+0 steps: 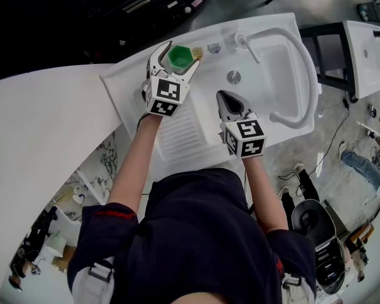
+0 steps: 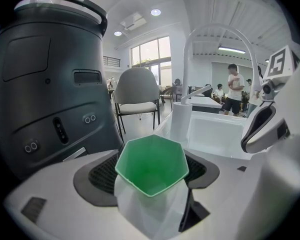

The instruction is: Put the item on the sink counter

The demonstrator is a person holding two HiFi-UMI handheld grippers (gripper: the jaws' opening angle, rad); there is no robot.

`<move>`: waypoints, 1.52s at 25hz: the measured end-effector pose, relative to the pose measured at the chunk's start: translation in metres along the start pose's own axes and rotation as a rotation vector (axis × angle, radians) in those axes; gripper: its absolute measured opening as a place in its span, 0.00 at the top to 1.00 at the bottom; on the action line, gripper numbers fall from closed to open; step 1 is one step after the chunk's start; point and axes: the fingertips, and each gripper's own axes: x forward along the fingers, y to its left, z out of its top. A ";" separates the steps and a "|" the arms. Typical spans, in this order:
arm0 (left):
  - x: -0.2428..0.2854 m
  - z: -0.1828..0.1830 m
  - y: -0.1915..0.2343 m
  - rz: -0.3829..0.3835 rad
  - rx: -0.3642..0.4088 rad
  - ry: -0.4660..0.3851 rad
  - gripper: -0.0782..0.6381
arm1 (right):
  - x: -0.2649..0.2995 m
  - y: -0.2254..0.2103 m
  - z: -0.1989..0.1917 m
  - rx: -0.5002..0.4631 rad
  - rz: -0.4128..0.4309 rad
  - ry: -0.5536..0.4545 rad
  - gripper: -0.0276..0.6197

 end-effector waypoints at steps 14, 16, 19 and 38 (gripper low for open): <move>-0.005 0.000 -0.001 0.006 -0.004 0.001 0.39 | -0.004 0.002 -0.001 -0.002 -0.001 0.002 0.90; -0.005 0.000 -0.001 0.006 -0.005 0.000 0.39 | -0.004 0.002 -0.001 -0.003 -0.001 0.002 0.90; -0.005 0.002 -0.001 0.009 -0.005 -0.004 0.39 | -0.005 0.001 0.000 -0.005 0.002 0.001 0.90; -0.026 0.023 -0.007 0.020 0.010 -0.048 0.39 | -0.020 0.007 0.006 -0.029 0.012 -0.022 0.90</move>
